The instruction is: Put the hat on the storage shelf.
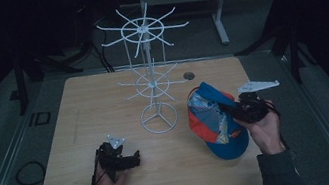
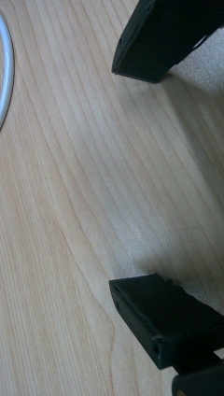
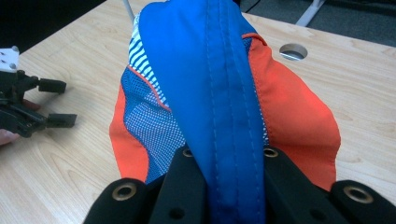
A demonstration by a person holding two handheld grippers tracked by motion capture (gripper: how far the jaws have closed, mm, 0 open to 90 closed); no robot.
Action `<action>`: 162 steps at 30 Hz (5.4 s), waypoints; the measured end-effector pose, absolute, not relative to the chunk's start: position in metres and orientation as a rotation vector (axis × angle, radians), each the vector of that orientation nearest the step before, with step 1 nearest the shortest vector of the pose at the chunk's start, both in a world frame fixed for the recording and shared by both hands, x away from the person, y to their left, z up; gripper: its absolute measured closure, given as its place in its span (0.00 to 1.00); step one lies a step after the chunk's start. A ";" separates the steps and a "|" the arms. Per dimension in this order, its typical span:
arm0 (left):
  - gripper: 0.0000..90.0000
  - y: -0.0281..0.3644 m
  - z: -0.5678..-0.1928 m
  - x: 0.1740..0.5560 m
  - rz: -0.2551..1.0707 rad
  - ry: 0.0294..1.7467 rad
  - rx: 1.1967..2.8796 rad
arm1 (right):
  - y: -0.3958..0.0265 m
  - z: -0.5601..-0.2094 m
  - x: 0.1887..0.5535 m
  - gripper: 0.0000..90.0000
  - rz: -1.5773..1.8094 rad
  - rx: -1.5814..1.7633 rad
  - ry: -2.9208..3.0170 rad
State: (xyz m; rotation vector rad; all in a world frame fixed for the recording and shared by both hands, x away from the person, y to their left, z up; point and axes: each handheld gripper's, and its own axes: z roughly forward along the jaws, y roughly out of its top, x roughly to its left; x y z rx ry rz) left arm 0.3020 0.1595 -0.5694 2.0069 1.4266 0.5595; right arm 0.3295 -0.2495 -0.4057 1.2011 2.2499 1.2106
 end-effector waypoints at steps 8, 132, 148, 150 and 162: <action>0.02 0.159 -0.569 0.302 0.558 1.427 2.008 | -0.252 -0.399 0.329 0.97 1.224 1.194 2.239; 0.02 0.159 -0.569 0.302 0.561 1.427 2.005 | -0.263 -0.334 0.312 0.96 1.496 1.021 2.192; 0.02 0.159 -0.569 0.302 0.562 1.427 2.006 | -0.268 -0.320 0.310 0.97 1.522 0.986 2.204; 0.02 0.159 -0.569 0.302 0.562 1.427 2.006 | -0.268 -0.319 0.310 0.97 1.522 0.986 2.204; 0.02 0.159 -0.569 0.302 0.562 1.427 2.006 | -0.264 -0.315 0.311 0.97 1.533 0.954 2.204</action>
